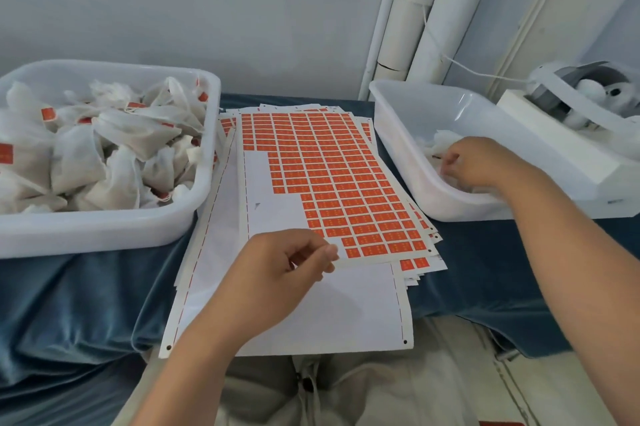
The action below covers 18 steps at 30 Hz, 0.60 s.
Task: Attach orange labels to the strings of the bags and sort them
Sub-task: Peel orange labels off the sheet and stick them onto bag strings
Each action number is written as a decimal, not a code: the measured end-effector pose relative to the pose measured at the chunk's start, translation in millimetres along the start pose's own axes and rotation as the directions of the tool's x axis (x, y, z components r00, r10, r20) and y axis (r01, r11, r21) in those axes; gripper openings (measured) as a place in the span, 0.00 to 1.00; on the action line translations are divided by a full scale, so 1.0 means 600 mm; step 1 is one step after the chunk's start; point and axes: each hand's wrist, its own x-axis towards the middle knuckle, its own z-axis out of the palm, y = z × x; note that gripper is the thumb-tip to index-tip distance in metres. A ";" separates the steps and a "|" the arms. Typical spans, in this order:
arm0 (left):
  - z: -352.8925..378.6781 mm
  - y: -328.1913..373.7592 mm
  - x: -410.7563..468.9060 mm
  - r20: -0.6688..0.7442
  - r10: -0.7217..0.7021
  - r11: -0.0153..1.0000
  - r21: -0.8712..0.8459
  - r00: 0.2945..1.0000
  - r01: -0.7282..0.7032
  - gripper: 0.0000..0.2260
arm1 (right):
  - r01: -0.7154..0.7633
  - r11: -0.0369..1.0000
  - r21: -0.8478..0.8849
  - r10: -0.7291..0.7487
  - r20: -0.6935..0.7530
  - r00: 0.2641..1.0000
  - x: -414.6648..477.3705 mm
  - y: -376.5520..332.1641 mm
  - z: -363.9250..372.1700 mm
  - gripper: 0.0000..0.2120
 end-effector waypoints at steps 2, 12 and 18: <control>0.001 -0.001 0.001 -0.001 -0.005 1.000 -0.004 1.000 0.005 0.14 | 0.048 0.996 0.076 -0.041 -0.091 0.995 -0.008 0.019 -0.011 0.03; 0.015 0.002 0.001 0.051 -0.026 0.999 -0.028 0.998 0.027 0.12 | 0.124 0.760 0.637 0.052 -0.251 0.967 -0.038 0.037 -0.038 0.04; 0.021 -0.002 0.002 0.078 -0.048 0.999 -0.001 0.996 0.049 0.11 | -0.071 0.806 0.588 0.135 -0.065 0.989 -0.009 0.034 -0.011 0.05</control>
